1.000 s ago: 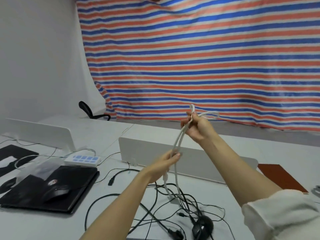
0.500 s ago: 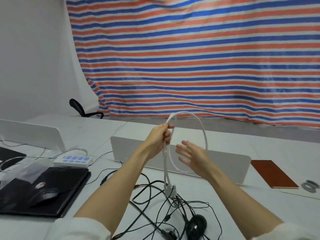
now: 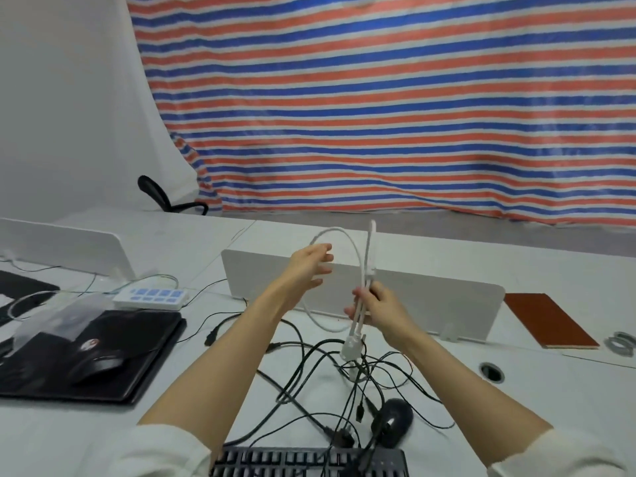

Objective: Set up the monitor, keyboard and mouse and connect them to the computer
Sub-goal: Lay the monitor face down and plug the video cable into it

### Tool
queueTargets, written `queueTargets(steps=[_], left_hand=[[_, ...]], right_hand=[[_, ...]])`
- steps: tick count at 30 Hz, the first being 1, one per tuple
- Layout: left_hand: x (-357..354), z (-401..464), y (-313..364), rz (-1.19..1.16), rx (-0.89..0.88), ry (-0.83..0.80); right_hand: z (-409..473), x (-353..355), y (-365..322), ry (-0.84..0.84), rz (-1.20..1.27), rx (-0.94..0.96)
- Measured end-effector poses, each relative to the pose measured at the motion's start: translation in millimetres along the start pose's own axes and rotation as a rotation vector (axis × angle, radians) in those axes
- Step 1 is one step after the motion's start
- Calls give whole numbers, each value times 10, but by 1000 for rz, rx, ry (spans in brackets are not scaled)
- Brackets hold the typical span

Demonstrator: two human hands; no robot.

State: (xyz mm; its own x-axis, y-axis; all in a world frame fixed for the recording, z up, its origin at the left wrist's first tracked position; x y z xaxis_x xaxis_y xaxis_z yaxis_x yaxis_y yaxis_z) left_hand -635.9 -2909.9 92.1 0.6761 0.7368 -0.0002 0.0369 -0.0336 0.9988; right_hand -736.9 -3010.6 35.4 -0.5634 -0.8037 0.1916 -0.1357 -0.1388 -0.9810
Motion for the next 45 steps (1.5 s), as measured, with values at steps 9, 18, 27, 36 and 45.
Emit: queueTargets(steps=[9,18,27,36,45], left_hand=[[-36,-408,-1137,240,154,-196],[-234,-386,-1211,-122,137,-78],[-144,-263,-639,103,-175,86],[61,-295,-1156,280,-50,121],[-206,-321,-1461,505,-11,-172]], right_hand=[[0,202,493,192,1029,-331],[-86,252,651,272,1396,-355],[-329,140,810,224,1024,-557],[-222,389,642,298,1105,-490],[-189,683,367,263,1391,-429]])
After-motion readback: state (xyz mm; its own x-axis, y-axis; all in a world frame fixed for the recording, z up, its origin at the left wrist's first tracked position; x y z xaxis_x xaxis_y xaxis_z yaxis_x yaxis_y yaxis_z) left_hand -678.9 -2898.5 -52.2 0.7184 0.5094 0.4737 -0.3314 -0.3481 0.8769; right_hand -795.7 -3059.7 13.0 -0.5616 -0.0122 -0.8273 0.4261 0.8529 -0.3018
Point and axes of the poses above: each hand's wrist, its own z-axis towards the middle knuckle, its own x-axis out of the back of the hand, y = z × x, the point moved 8 cm from there along z, towards the middle knuckle, and after that the axes turned 7 degrees about -z, right-handed, at the moved point
